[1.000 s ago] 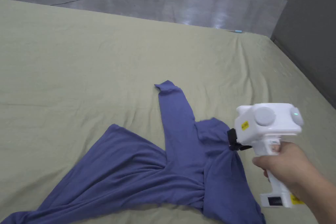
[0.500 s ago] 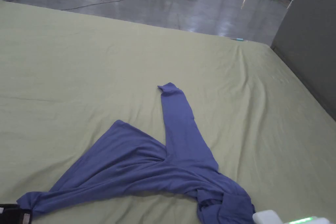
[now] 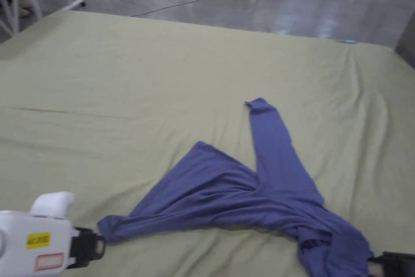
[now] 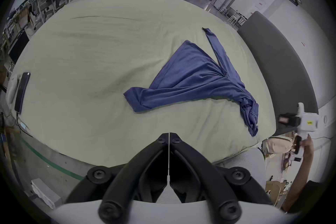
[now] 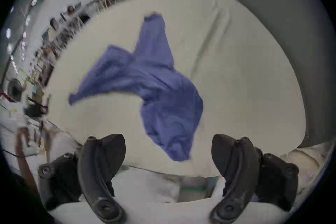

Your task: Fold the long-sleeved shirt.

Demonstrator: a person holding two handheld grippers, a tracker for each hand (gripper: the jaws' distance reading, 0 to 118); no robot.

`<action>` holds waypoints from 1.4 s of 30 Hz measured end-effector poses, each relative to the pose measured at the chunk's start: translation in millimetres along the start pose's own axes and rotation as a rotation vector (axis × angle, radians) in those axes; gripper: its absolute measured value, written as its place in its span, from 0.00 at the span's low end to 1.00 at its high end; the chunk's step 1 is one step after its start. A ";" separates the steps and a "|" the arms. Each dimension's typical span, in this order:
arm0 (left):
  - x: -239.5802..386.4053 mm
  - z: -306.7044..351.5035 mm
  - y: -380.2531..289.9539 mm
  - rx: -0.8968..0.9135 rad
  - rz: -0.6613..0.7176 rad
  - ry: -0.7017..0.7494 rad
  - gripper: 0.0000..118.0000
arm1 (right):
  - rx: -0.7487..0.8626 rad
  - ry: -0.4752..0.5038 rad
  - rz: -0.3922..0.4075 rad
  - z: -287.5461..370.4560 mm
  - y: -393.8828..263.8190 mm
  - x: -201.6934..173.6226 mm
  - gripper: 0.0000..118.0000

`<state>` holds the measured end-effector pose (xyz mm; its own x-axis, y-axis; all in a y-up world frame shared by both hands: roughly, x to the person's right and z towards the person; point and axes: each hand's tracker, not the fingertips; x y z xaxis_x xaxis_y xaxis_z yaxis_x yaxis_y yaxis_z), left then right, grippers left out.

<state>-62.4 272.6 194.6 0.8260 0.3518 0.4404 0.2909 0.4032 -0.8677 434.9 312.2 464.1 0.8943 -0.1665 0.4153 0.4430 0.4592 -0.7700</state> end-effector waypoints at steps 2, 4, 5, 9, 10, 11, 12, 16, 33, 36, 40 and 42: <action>-1.2 -1.2 -0.1 0.001 0.002 0.001 0.00 | 0.074 0.091 -0.051 13.0 -5.3 -11.8 0.67; -7.0 -7.5 2.0 -0.004 0.009 0.006 0.00 | 0.108 0.102 0.016 7.4 -15.5 -36.2 0.00; -9.9 -11.2 2.3 -0.007 0.020 0.007 0.00 | 0.086 0.051 0.042 -3.9 -20.6 -48.4 0.00; -21.3 -32.9 11.8 0.000 0.021 0.001 0.10 | -0.076 0.191 0.062 -52.0 -45.8 -80.8 0.00; -25.3 -41.5 17.8 0.026 -0.014 0.001 0.36 | -0.094 0.253 0.018 -61.3 -50.0 -84.6 0.00; -30.3 -52.5 25.6 0.028 -0.005 0.009 0.71 | -0.108 0.268 -0.003 -66.0 -42.8 -81.5 0.00; -35.0 -65.1 32.3 0.030 -0.014 0.026 0.99 | -0.118 0.259 0.006 -70.6 -42.9 -85.1 0.00; -58.7 -113.4 60.0 -0.029 -0.027 0.100 0.96 | -0.131 0.178 0.101 -79.7 -32.1 -89.3 0.00; -26.4 -102.4 52.3 -0.004 -0.118 0.149 0.00 | -0.030 -0.092 0.179 -187.5 169.2 -22.3 0.97; -21.7 -90.5 53.9 0.007 -0.120 0.157 0.00 | -0.213 -0.169 0.130 -232.3 191.6 -39.9 0.96; -17.6 -83.3 56.2 0.015 -0.110 0.140 0.00 | -0.397 -0.202 0.148 -280.1 177.8 -26.8 0.52; -14.9 -81.3 56.4 0.017 -0.116 0.140 0.00 | -0.309 -0.201 0.206 -269.8 174.8 -37.6 0.17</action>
<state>-19.0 221.4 120.3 0.8471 0.1815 0.4996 0.3808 0.4485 -0.8086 495.6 163.3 183.2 0.9498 0.0887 0.2999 0.2814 0.1764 -0.9432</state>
